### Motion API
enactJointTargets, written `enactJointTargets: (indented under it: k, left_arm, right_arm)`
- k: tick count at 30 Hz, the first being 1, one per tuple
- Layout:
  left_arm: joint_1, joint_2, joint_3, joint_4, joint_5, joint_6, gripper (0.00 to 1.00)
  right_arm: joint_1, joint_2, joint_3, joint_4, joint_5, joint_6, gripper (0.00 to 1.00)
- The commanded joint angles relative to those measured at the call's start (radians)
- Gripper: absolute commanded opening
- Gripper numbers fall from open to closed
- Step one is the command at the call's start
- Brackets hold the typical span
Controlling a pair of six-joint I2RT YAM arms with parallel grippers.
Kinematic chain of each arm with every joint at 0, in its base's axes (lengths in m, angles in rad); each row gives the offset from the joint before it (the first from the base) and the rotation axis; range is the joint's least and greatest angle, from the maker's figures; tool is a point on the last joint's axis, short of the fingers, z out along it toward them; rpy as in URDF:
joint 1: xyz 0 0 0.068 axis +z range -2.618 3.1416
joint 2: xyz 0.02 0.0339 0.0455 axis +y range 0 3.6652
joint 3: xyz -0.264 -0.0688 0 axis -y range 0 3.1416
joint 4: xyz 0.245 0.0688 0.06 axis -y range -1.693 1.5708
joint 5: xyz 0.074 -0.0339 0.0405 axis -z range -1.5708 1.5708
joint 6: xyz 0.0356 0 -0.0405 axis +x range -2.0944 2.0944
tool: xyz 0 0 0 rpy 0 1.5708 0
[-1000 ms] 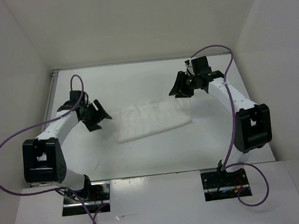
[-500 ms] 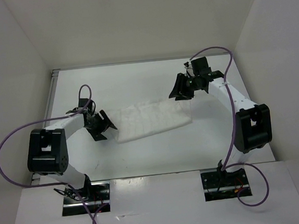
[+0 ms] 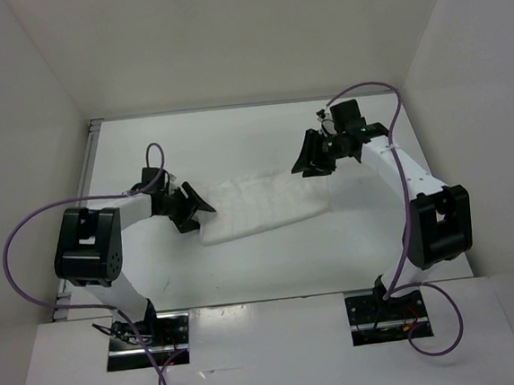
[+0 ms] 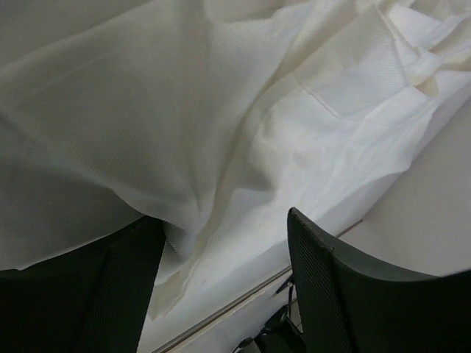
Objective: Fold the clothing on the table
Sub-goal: Fold the skirt
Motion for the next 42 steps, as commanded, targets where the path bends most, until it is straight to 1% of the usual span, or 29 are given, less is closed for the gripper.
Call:
enactJointTargets:
  k: [1,4,5,6,7,9,10,12,13,15,17,18,20,21,23,24,26,37,42]
  left_arm:
    - [-0.043,0.1,-0.041,0.039,-0.072,0.019,0.74]
    - [-0.077,0.145,-0.032,0.073,-0.063,0.009,0.66]
    - [-0.077,0.155,-0.032,0.086,-0.051,0.009,0.5]
    - [-0.077,0.164,-0.032,0.087,-0.041,0.009,0.4]
    - [-0.088,0.178,-0.023,0.1,-0.032,0.009,0.25]
    - [-0.088,0.187,-0.007,0.087,-0.032,0.009,0.0]
    - [-0.088,0.187,0.002,0.087,-0.046,0.019,0.0]
    - [-0.088,0.187,0.04,0.06,-0.055,0.03,0.0]
    - [-0.088,0.178,0.055,0.045,-0.055,0.03,0.0]
    - [-0.088,0.178,0.1,0.033,-0.055,0.039,0.0]
    - [-0.088,0.178,0.128,0.013,-0.055,0.05,0.0]
    - [-0.088,0.187,0.14,0.013,-0.055,0.05,0.0]
    - [-0.088,0.187,0.174,-0.008,-0.055,0.061,0.0]
    - [-0.088,0.198,0.184,-0.009,-0.055,0.061,0.0]
    - [-0.088,0.198,0.209,-0.018,-0.055,0.072,0.0]
    - [-0.088,0.207,0.209,-0.027,-0.055,0.072,0.0]
    - [-0.088,0.216,0.235,-0.036,-0.055,0.081,0.0]
    - [-0.088,0.216,0.244,-0.055,-0.055,0.09,0.0]
    - [-0.088,0.216,0.263,-0.065,-0.055,0.09,0.0]
  right_arm:
    - [0.019,-0.026,-0.012,-0.038,-0.039,-0.033,0.48]
    - [0.019,-0.005,0.006,-0.061,-0.062,-0.053,0.48]
    - [0.019,-0.005,0.006,-0.062,-0.073,-0.053,0.48]
    - [0.03,-0.005,0.006,-0.062,-0.086,-0.063,0.48]
    - [0.03,0.009,0.006,-0.072,-0.086,-0.063,0.48]
    - [0.068,0.035,0.006,-0.091,-0.086,-0.089,0.48]
    - [0.085,0.065,0.015,-0.109,-0.086,-0.089,0.48]
    - [0.128,0.105,0.016,-0.12,-0.077,-0.115,0.45]
    - [0.174,0.144,0.016,-0.12,-0.077,-0.116,0.43]
    - [0.212,0.182,0.025,-0.12,-0.057,-0.116,0.29]
    - [0.251,0.24,0.034,-0.1,-0.057,-0.116,0.2]
    - [0.251,0.254,0.034,-0.089,-0.057,-0.106,0.13]
    - [0.265,0.283,0.043,-0.054,-0.057,-0.093,0.06]
    - [0.274,0.293,0.057,-0.054,-0.057,-0.082,0.05]
    - [0.274,0.313,0.071,-0.042,-0.067,-0.082,0.05]
    - [0.274,0.332,0.084,-0.042,-0.067,-0.082,0.12]
    - [0.274,0.36,0.097,-0.031,-0.067,-0.073,0.13]
    - [0.274,0.475,0.175,0.007,-0.057,-0.073,0.13]
    - [0.274,0.532,0.213,0.018,-0.002,-0.053,0.12]
